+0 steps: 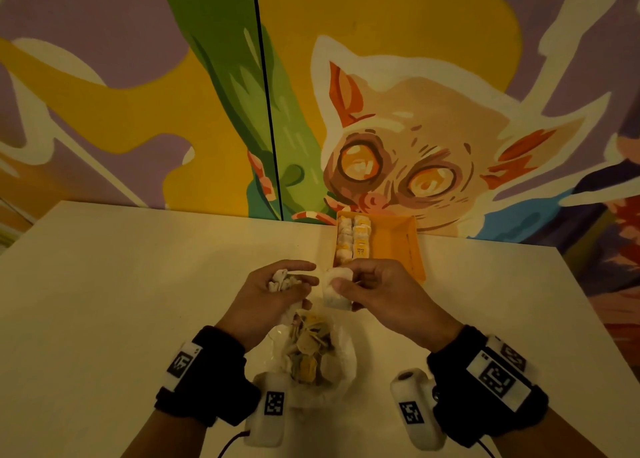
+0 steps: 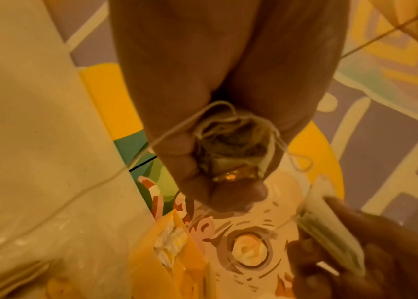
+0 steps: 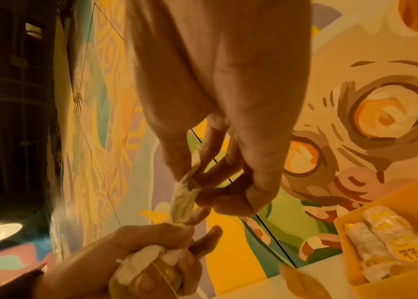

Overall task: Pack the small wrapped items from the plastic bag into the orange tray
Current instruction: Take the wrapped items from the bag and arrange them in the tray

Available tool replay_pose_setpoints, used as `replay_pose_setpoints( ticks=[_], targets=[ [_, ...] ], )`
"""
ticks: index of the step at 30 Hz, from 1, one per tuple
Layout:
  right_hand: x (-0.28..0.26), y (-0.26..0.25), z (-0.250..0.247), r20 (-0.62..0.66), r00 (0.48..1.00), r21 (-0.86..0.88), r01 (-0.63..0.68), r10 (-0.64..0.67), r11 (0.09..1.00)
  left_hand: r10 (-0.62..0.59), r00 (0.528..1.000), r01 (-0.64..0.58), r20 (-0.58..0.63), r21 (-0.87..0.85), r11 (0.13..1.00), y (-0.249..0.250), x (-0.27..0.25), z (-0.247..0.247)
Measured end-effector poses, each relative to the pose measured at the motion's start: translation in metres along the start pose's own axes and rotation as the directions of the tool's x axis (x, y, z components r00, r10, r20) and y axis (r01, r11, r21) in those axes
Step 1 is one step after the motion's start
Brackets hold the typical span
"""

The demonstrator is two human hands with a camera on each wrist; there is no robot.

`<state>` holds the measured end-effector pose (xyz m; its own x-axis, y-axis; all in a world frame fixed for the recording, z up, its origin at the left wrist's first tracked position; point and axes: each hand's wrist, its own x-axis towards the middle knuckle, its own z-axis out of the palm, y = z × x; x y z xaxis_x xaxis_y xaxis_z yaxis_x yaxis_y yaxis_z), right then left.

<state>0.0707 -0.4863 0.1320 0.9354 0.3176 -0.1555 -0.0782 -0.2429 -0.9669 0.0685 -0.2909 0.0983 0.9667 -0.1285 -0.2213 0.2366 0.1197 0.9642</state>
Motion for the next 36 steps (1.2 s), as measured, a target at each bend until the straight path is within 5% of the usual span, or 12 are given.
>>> replay_pose_setpoints(
  ticks=[4, 7, 11, 18, 24, 31, 36],
  targets=[
    [0.002, 0.004, 0.002, 0.017, 1.0, 0.002, 0.014, -0.014, 1.0, 0.114, 0.98, -0.156, 0.161, 0.284, 0.946, 0.004, 0.005, 0.008],
    [0.005, 0.006, 0.001, 0.003, 1.0, 0.012, 0.016, -0.016, 1.0, 0.037, 0.935, -0.165, 0.354, 0.34, 0.926, 0.008, 0.009, 0.012],
    [0.006, 0.006, -0.004, -0.026, 1.0, 0.057, 0.001, 0.001, 0.998, -0.056, 0.883, -0.106, 0.466, 0.315, 0.943, 0.01, 0.01, 0.013],
    [0.007, 0.0, -0.015, -0.084, 0.996, 0.14, 0.031, -0.02, 0.99, 0.024, 0.96, -0.114, 0.277, 0.313, 0.943, -0.009, 0.012, 0.007],
    [0.011, -0.002, -0.019, -0.141, 0.99, 0.172, 0.056, -0.032, 0.983, 0.081, 0.975, -0.138, 0.206, 0.282, 0.949, -0.017, 0.009, 0.001],
    [0.018, 0.014, -0.007, -0.313, 0.949, 0.327, 0.073, 0.035, 0.942, 0.121, 0.963, -0.196, 0.241, 0.317, 0.928, -0.017, 0.002, 0.004],
    [0.02, 0.027, 0.0, -0.389, 0.921, 0.236, 0.087, 0.012, 0.968, 0.128, 0.945, -0.244, 0.299, 0.389, 0.889, -0.012, -0.002, 0.011]
  ],
)
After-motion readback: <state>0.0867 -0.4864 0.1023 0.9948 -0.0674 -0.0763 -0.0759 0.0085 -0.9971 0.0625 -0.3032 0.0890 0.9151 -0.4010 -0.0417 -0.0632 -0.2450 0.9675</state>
